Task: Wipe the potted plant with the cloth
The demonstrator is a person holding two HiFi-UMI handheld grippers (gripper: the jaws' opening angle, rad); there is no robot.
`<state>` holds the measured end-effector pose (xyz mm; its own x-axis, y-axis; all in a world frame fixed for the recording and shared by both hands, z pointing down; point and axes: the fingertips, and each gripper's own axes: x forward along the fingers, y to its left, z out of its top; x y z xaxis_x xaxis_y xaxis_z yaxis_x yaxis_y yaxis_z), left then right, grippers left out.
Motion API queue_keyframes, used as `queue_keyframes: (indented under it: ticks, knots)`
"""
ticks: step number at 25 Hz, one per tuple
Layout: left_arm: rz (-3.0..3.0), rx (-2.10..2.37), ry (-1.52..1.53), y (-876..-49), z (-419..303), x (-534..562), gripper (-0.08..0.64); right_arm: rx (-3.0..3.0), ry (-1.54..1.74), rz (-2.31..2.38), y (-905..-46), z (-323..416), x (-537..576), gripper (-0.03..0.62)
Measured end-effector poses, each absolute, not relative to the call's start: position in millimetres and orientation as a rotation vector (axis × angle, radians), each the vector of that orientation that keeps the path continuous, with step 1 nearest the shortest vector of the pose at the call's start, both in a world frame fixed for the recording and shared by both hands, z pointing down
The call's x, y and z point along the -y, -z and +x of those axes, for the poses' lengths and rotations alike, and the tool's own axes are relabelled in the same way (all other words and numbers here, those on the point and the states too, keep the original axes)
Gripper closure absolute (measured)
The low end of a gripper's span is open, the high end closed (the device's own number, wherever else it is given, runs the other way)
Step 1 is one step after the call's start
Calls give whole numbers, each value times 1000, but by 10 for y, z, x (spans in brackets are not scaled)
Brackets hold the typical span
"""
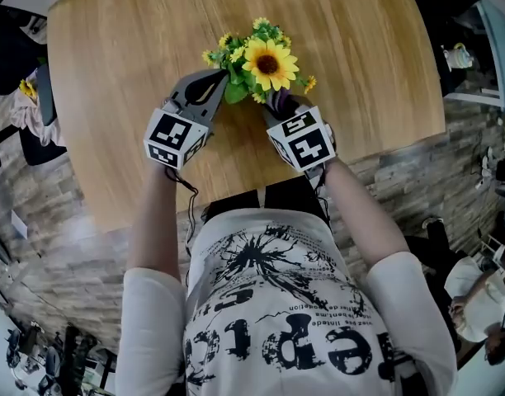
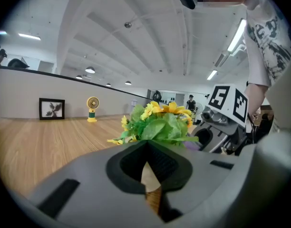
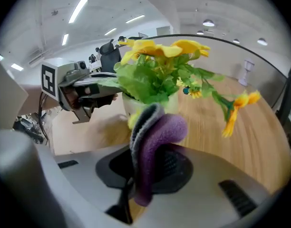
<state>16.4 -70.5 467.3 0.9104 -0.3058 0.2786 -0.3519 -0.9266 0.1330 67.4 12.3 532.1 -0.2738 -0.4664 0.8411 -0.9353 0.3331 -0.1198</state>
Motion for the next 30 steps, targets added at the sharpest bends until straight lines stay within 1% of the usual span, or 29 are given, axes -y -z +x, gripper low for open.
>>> queue_keyframes:
  ticks: [13, 24, 30]
  knots:
    - [2901, 417, -359, -4672, 186, 688, 558, 1949, -874, 1112, -5342, 79, -68, 517]
    - [2880, 389, -348, -4670, 186, 685, 558, 1997, -1004, 997, -5334, -261, 9, 517]
    - [2842, 424, -355, -4667, 163, 681, 558, 1969, -1081, 972, -5293, -162, -176, 517]
